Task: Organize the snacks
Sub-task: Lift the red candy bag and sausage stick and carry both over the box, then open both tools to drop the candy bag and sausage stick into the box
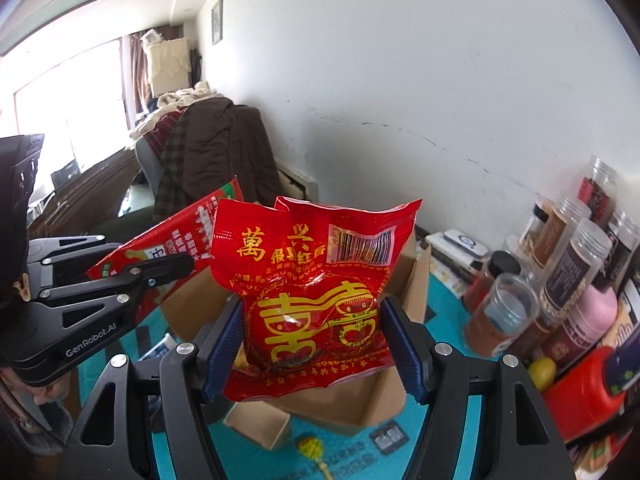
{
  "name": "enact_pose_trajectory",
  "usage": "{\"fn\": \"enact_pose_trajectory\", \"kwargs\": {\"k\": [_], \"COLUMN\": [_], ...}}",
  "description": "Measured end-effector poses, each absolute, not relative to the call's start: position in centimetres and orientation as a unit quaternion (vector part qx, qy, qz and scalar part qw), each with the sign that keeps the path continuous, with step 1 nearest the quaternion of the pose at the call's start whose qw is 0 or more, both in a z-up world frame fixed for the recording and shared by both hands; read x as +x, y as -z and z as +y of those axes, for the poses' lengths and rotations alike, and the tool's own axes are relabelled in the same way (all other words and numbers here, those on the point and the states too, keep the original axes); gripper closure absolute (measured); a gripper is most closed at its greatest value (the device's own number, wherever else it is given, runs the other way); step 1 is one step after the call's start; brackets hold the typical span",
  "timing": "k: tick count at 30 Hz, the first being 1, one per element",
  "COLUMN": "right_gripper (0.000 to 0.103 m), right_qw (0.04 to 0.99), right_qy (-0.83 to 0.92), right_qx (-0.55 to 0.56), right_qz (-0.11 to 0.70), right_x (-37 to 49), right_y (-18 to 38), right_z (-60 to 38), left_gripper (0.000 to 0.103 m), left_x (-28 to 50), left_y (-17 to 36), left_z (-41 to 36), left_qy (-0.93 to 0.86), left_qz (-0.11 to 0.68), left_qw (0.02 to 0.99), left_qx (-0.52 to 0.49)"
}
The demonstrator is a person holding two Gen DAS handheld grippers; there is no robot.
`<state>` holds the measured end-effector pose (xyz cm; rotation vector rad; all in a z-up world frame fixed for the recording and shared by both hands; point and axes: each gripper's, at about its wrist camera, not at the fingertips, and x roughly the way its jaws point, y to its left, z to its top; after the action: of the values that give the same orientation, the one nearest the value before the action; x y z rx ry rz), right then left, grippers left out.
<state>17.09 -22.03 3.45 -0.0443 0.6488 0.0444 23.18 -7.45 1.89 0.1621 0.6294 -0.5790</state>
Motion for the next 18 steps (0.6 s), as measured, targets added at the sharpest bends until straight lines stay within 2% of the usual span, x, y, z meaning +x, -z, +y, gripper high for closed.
{"fn": "enact_pose_trajectory", "kwargs": {"k": [16,18], "right_gripper": [0.035,0.038], "right_qw": [0.934,0.932], "right_qy": [-0.019,-0.019], "right_qx": [0.014,0.022], "right_qz": [0.356,0.36], "right_x": [23.0,23.7], "right_y": [-2.8,-2.6], "right_z": [-24.9,-25.0], "left_gripper": [0.094,0.094], "left_x": [29.6,30.3], "left_y": [-0.1,0.1], "left_z": [-11.2,-11.7], "left_qy": [0.255,0.252], "left_qz": [0.346,0.353], "left_qw": [0.898,0.895], "left_qx": [0.094,0.1]}}
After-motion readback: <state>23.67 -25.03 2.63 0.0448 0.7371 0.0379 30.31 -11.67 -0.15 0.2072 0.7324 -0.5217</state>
